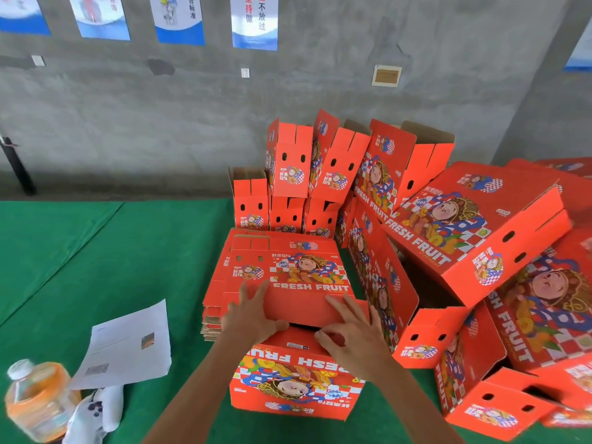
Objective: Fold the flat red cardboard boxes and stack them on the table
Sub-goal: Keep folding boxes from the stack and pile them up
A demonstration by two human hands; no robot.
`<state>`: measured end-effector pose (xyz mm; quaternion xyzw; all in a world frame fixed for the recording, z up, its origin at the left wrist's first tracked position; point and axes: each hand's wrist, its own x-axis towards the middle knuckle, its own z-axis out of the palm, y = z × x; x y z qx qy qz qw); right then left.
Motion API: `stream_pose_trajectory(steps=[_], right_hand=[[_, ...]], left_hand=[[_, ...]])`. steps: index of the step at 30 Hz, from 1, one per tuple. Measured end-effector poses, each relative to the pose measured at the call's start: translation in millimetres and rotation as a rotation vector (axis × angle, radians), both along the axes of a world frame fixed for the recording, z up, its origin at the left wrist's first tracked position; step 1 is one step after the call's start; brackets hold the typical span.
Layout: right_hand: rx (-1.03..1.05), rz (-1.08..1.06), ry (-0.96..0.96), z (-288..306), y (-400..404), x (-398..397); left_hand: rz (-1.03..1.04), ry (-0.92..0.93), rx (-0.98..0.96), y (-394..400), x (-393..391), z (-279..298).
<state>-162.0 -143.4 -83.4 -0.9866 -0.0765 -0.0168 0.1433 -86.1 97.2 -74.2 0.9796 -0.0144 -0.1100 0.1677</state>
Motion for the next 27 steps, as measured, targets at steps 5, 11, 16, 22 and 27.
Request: stream_pose_trajectory(steps=[5,11,16,22,27], right_hand=[[0.434,-0.153,-0.171,-5.8,-0.8,-9.4],[0.495,-0.298,-0.15,-4.9,4.3,-12.6],[0.345,-0.515,0.151,0.5,10.2,-7.8],[0.182,-0.516,0.199,4.4,9.8,-6.7],[0.667,-0.558,0.257,7.1,-7.0,-5.4]], left_hand=[[0.017,-0.114,0.036,-0.7,-2.2,-4.9],[0.025,-0.039,-0.024,6.1,-3.6,-1.8],[0.077,0.021,-0.045,3.7,-9.9,1.1],[0.023,-0.035,0.05,-2.6,-15.5,0.9],[0.142,-0.139,-0.409,25.4,-10.8,2.2]])
